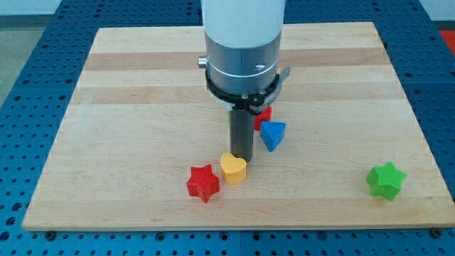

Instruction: Move the triangle to the top left of the heart

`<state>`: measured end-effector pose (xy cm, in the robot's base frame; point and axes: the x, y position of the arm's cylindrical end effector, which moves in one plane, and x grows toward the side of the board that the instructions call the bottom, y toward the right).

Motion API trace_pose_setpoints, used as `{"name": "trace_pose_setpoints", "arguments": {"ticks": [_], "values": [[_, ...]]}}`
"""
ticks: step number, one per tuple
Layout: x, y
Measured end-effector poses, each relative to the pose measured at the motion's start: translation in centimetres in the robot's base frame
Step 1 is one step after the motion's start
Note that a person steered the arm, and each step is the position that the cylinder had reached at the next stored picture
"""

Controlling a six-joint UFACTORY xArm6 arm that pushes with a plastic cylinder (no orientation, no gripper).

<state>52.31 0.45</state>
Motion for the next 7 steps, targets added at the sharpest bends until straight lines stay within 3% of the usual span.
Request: {"name": "trace_pose_setpoints", "arguments": {"ticks": [3,4,7], "values": [[1.8,0.0],[1.0,2.4],[-5.8,11.7]]}}
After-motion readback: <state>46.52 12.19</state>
